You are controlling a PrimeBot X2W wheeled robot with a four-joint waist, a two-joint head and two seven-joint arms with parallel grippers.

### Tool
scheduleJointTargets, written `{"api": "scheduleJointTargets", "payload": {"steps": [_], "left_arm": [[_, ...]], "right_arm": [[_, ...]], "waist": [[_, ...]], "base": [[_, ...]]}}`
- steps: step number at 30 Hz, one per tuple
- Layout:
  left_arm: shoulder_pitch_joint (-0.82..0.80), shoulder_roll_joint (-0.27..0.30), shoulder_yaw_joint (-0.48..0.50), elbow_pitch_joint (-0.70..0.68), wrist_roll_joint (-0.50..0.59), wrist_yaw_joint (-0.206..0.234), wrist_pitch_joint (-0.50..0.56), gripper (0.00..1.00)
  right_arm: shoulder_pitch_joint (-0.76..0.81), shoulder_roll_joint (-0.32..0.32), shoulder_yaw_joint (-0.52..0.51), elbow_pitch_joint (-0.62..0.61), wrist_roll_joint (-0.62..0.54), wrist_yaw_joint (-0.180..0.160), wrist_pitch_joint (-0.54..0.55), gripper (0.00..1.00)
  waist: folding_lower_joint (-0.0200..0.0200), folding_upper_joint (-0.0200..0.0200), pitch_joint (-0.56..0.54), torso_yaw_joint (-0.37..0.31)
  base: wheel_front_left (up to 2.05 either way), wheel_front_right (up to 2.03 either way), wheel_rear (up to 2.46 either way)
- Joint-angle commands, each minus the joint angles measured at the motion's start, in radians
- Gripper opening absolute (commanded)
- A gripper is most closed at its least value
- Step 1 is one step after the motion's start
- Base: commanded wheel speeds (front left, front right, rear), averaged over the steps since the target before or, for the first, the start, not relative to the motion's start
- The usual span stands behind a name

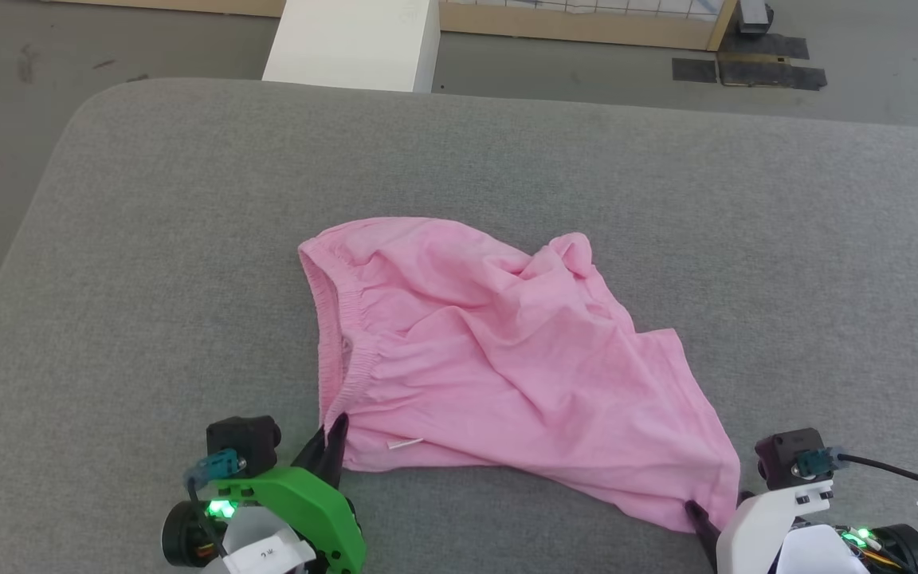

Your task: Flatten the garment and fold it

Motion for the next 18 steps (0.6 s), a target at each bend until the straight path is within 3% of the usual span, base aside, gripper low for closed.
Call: {"api": "scheduleJointTargets", "payload": {"steps": [1, 5, 6, 7, 8, 9, 18], "left_arm": [[-0.006, -0.004, 0.000, 0.005, -0.004, -0.005, -0.008, 0.00], [-0.006, -0.005, -0.001, 0.009, -0.009, -0.007, -0.013, 0.00], [-0.006, -0.004, -0.001, 0.009, -0.010, -0.007, -0.013, 0.00], [-0.006, -0.004, -0.002, 0.009, -0.010, -0.007, -0.013, 0.00], [-0.006, -0.004, -0.002, 0.010, -0.011, -0.007, -0.013, 0.00], [-0.006, -0.004, -0.003, 0.010, -0.011, -0.008, -0.014, 0.00], [-0.010, 0.002, -0.008, -0.031, -0.025, -0.042, -0.042, 0.00]], "right_arm": [[0.071, 0.013, 0.030, 0.048, -0.001, 0.007, 0.068, 1.00], [0.101, 0.013, 0.041, -0.013, -0.012, 0.007, 0.119, 1.00], [0.105, 0.013, 0.043, -0.023, -0.012, 0.007, 0.125, 0.87], [0.108, 0.013, 0.046, -0.033, -0.012, 0.007, 0.131, 0.36], [0.108, 0.013, 0.049, -0.043, -0.012, 0.007, 0.129, 0.05], [0.107, 0.013, 0.049, -0.053, -0.009, 0.007, 0.124, 0.00], [0.067, 0.013, 0.008, -0.157, 0.012, 0.007, 0.038, 0.00]], "waist": [[0.0000, 0.0000, -0.001, 0.005], [0.0000, 0.0000, -0.008, 0.008], [0.0000, 0.0000, -0.009, 0.008], [0.0000, 0.0000, -0.011, 0.007], [0.0000, 0.0000, -0.013, 0.007], [0.0000, 0.0000, -0.019, 0.005], [0.0000, 0.0000, -0.058, -0.010]], "base": [[0.00, 0.00, 0.00], [0.00, 0.00, 0.00], [0.00, 0.00, 0.00], [0.00, 0.00, 0.00], [0.00, 0.00, 0.00], [0.00, 0.00, 0.00], [0.00, 0.00, 0.00]]}}
